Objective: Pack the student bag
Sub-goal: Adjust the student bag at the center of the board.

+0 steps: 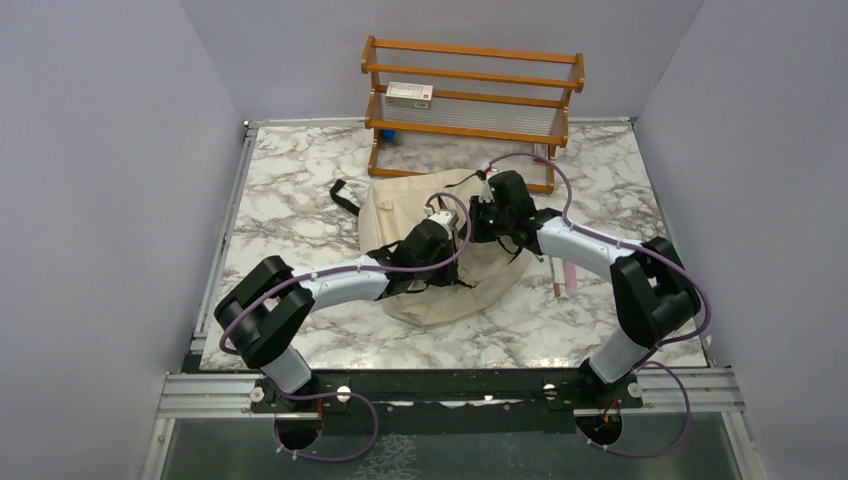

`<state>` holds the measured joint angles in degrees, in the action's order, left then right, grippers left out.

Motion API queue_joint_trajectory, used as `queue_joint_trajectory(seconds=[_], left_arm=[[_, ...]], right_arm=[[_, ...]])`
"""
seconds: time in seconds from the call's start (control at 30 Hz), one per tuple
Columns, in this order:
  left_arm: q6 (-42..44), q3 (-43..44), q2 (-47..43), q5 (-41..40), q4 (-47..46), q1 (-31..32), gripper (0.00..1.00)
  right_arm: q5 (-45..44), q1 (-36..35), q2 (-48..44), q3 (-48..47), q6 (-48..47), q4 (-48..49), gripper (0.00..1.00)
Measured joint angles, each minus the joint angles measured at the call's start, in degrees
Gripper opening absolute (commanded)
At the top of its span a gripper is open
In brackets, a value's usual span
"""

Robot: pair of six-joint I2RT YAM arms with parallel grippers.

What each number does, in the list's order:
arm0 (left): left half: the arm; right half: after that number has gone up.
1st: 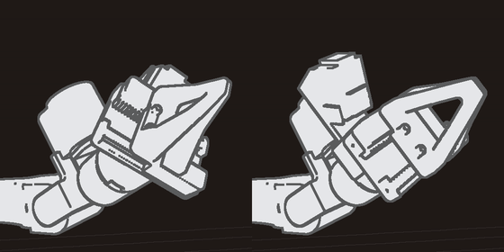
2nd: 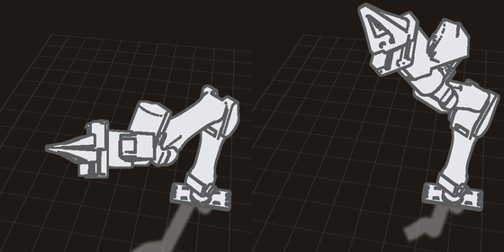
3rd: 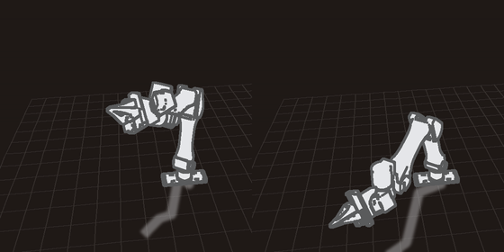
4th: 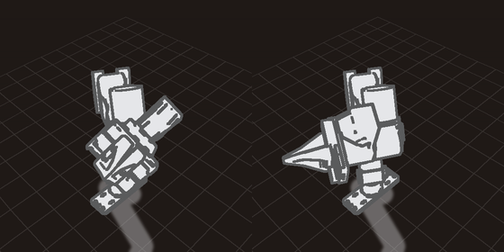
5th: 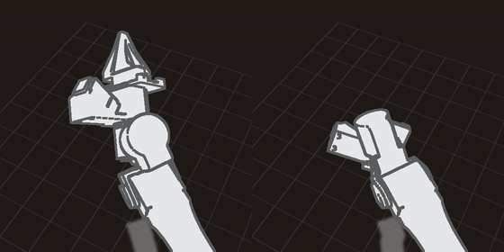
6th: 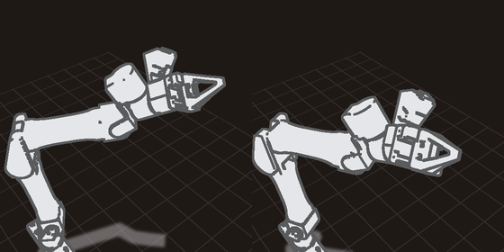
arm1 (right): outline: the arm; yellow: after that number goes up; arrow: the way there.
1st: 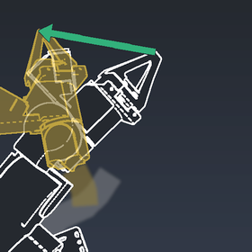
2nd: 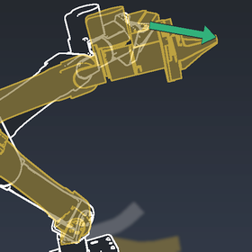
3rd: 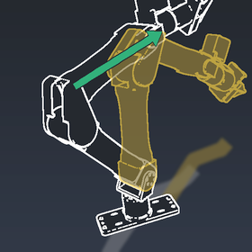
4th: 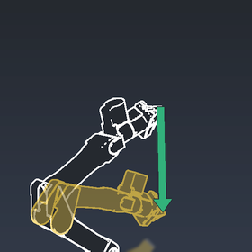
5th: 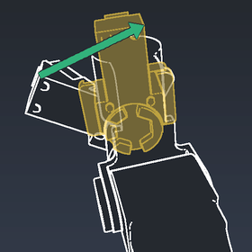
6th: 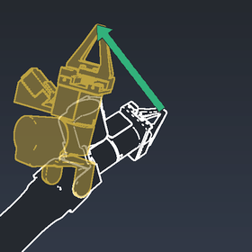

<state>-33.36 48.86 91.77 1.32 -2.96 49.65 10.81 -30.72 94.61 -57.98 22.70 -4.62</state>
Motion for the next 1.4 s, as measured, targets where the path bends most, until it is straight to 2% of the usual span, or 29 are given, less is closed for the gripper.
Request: queue_joint_trajectory(seconds=[0.6,1.4], left_arm=[[4.9,-1.4,-2.5,0.0,1.7,0.0,0.0],[7.6,-6.5,-4.8,5.6,0.9,0.0,0.0]], right_arm=[[0.1,0.0,0.0,0.0,0.5,0.0,0.01],[2.0,1.0,1.8,-2.9,1.0,-3.0,0.01]])
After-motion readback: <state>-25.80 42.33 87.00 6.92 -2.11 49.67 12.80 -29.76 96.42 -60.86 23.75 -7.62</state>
